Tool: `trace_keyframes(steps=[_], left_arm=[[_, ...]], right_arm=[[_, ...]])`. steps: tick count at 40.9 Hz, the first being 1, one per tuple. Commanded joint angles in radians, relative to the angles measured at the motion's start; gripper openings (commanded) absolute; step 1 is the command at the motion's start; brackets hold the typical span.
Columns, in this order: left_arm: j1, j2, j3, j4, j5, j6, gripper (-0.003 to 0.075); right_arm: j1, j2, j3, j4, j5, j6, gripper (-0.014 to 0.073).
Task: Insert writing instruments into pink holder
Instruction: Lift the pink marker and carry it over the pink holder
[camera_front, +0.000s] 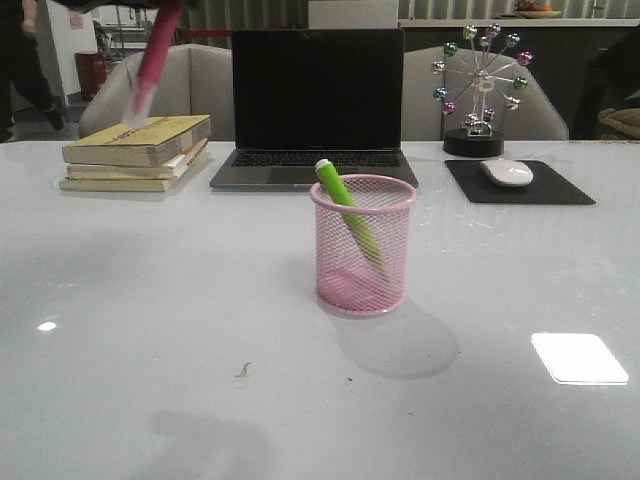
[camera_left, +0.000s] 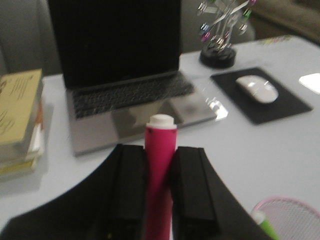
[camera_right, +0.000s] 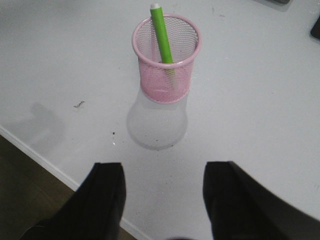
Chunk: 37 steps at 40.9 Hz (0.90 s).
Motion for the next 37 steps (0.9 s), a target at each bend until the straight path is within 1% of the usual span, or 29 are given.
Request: trace_keyframes(steps=[1, 7, 13, 19, 24, 32, 34, 37], left_arm=[[-0.081, -0.015, -0.014, -0.012, -0.261, 0.001, 0.0091], [-0.186, 0.078, -0.027, -0.012, -0.491, 0.001, 0.0091], [-0.247, 0.19, -0.068, -0.007, -0.595, 0.001, 0.0091], [-0.272, 0.288, -0.128, -0.005, -0.61, 0.001, 0.0091], [-0.272, 0.348, -0.164, -0.005, -0.61, 0.001, 0.0091], [-0.272, 0.385, -0.168, -0.005, -0.601, -0.001, 0.0094], [-0.272, 0.389, -0.168, -0.005, -0.598, -0.001, 0.0113], [-0.272, 0.391, -0.168, -0.005, -0.589, -0.001, 0.0167]], right_arm=[[-0.006, -0.011, -0.029, -0.001, -0.08, -0.002, 0.0468], [-0.006, -0.011, -0.029, -0.001, -0.082, -0.002, 0.0468], [-0.006, -0.011, -0.029, -0.001, -0.082, -0.002, 0.0468], [-0.006, -0.011, -0.029, -0.001, -0.082, -0.002, 0.0468], [-0.006, -0.011, -0.029, -0.001, -0.082, -0.002, 0.0468], [-0.006, -0.011, -0.029, -0.001, -0.082, -0.002, 0.0468], [-0.006, -0.011, -0.029, -0.001, -0.082, -0.002, 0.0468], [-0.006, -0.011, -0.029, -0.001, -0.082, -0.002, 0.0468]])
